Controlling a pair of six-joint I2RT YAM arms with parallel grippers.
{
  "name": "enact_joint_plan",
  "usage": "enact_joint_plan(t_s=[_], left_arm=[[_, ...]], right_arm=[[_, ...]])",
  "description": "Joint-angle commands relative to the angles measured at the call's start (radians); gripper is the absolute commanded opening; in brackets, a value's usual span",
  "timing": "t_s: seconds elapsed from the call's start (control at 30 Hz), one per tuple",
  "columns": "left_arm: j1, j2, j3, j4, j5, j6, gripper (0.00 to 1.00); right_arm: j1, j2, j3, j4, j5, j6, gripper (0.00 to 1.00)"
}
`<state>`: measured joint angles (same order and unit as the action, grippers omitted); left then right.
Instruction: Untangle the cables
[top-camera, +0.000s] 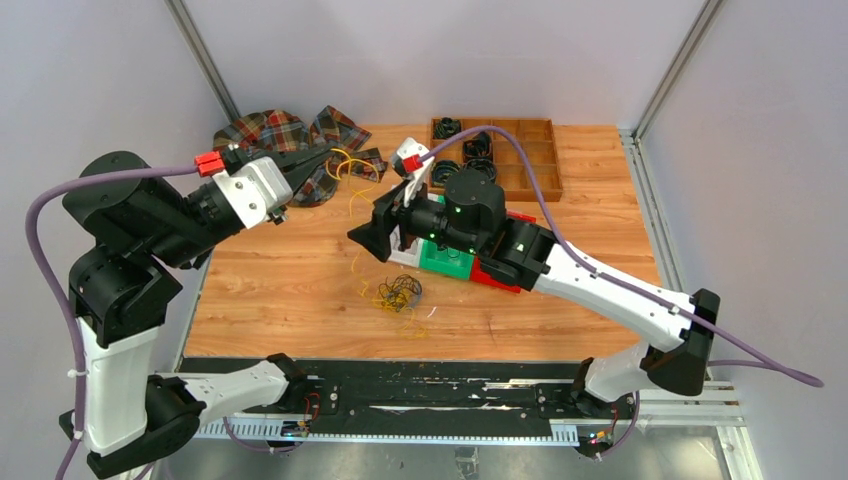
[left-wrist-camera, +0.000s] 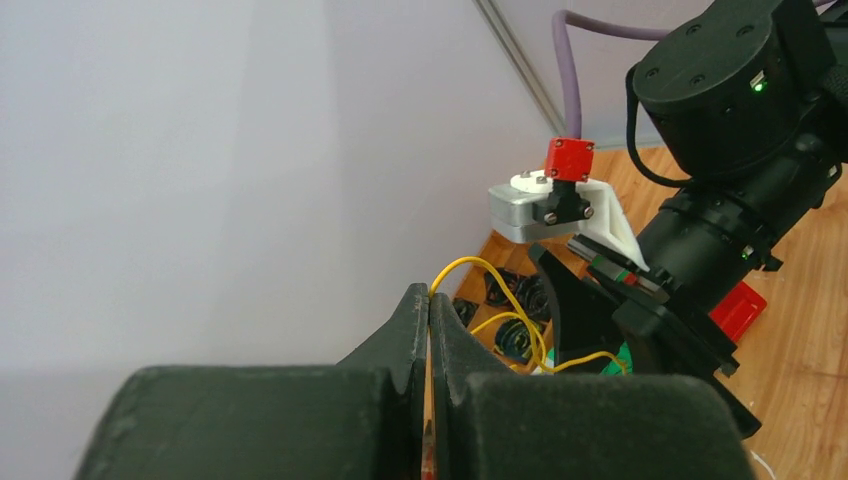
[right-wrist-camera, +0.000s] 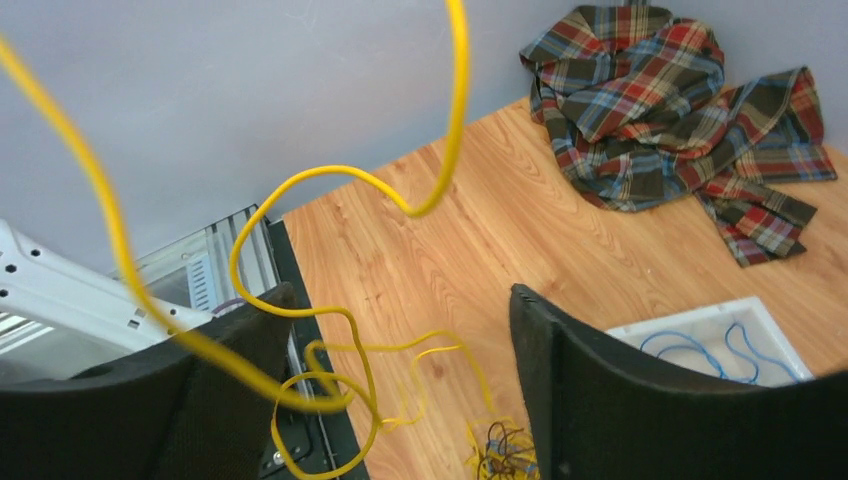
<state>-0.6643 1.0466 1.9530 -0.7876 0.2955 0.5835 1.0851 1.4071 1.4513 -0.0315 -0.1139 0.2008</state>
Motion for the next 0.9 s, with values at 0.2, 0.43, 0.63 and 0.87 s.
enact_joint_plan(t_s=[0.2, 0.43, 0.63, 0.87], left_arm=[[-0.006, -0.025, -0.024, 0.004, 0.005, 0.010, 0.00], [-0.006, -0.023, -0.148, -0.057, 0.081, 0.009, 0.07], [-0.007, -0.012, -0.286, -0.115, 0.142, 0.009, 0.63], [-0.008, -0.010, -0.328, -0.163, 0.080, 0.062, 0.98]], right_arm=[[-0.007, -0.062, -0.014, 0.113, 0.114, 0.026, 0.13], [-0.134, -0.251, -0.129, 0.015, 0.087, 0.111, 0.01], [-0.263, -0.454, -0.307, -0.117, 0.160, 0.120, 0.01], [-0.413, -0.603, -0.438, -0.296, 0.224, 0.110, 0.01]])
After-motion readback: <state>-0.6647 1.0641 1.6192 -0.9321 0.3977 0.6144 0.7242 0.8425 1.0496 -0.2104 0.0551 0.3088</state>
